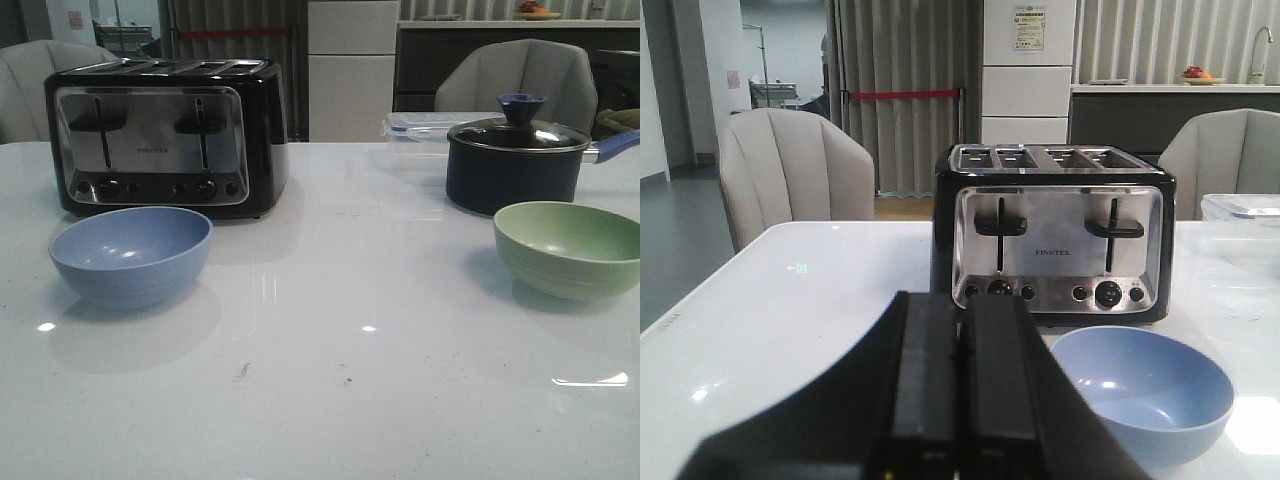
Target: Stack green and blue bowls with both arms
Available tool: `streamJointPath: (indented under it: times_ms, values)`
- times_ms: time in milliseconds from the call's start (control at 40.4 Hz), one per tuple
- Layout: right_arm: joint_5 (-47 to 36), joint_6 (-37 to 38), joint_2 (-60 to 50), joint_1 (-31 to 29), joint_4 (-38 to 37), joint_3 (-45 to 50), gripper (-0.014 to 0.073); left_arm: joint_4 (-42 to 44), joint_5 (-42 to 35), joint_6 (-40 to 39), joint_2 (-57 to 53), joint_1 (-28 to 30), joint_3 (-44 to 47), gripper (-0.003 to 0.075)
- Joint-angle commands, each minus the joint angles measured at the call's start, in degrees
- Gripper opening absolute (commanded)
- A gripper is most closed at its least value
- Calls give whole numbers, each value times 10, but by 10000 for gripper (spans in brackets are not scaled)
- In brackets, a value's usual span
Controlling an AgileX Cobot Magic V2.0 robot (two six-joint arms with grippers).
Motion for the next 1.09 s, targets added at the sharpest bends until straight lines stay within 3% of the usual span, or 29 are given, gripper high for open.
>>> streamJointPath:
  times_ms: [0,718,866,1064]
  values:
    - [-53,1,-10,1,-5,-2,57,-1,-52,0,-11,1,3,93]
    - [-80,1,-10,1,-5,-4,57,-1,-69,0,-11,1,-3,93]
    - [-46,1,-10,1,-5,-52,57,1,-50,0,-11,1,-58,93]
    - [39,1,14,1,-5,-168,57,2,33,0,24,1,-194,93]
